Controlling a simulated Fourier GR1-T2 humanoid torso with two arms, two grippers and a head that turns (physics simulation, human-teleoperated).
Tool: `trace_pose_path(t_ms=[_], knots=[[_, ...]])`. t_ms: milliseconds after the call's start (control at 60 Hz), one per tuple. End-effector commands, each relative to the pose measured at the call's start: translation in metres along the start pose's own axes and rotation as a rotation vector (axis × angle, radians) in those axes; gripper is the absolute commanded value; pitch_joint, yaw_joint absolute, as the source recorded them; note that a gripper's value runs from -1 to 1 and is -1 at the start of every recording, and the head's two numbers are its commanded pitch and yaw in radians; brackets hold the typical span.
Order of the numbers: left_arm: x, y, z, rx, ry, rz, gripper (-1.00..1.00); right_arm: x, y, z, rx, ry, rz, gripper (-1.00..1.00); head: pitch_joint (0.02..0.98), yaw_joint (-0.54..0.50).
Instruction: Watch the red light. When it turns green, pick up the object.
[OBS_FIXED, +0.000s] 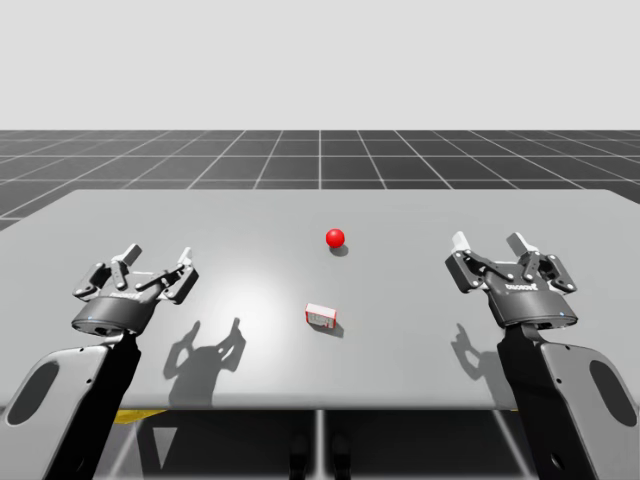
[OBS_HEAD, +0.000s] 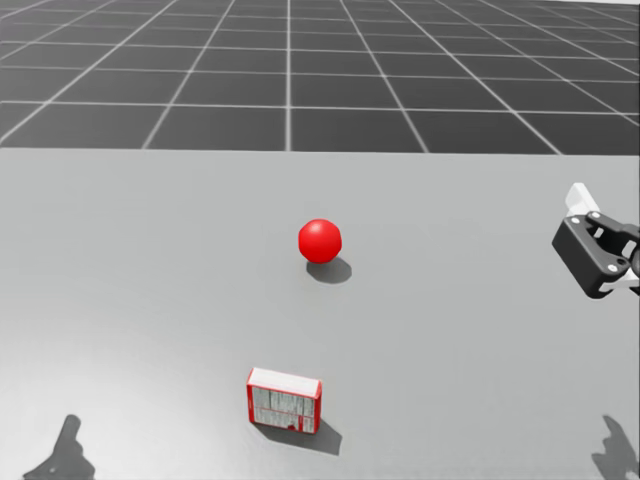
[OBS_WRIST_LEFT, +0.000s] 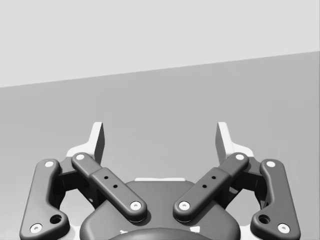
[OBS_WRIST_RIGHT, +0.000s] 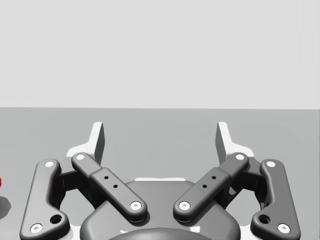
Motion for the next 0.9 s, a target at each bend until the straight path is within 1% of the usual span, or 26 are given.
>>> trace_pose_path(t_ms=[17, 683, 800, 900], knots=[[-0.0003, 0.0000, -0.0003, 0.000, 0.000, 0.001, -1.00, 0.0003, -0.0002, 0.0002, -0.001, 0.000, -0.001, -1.00, 0.626, -0.07], [-0.0003, 0.0000, -0.0003, 0.000, 0.000, 0.001, -1.00, 0.0005, -0.0009, -0.0002, -0.002, -0.001, -0.002, -1.00, 0.626, -0.07], [0.0003, 0.0004, -0.0003, 0.001, 0.000, 0.003, -1.00, 0.0004, -0.0009, -0.0002, -0.001, 0.000, -0.002, -1.00, 0.648, -0.06], [0.0004, 0.0007, -0.0003, 0.001, 0.000, 0.003, -1.00, 0.0006, -0.0011, -0.0002, -0.002, 0.000, -0.002, -1.00, 0.696, -0.05]])
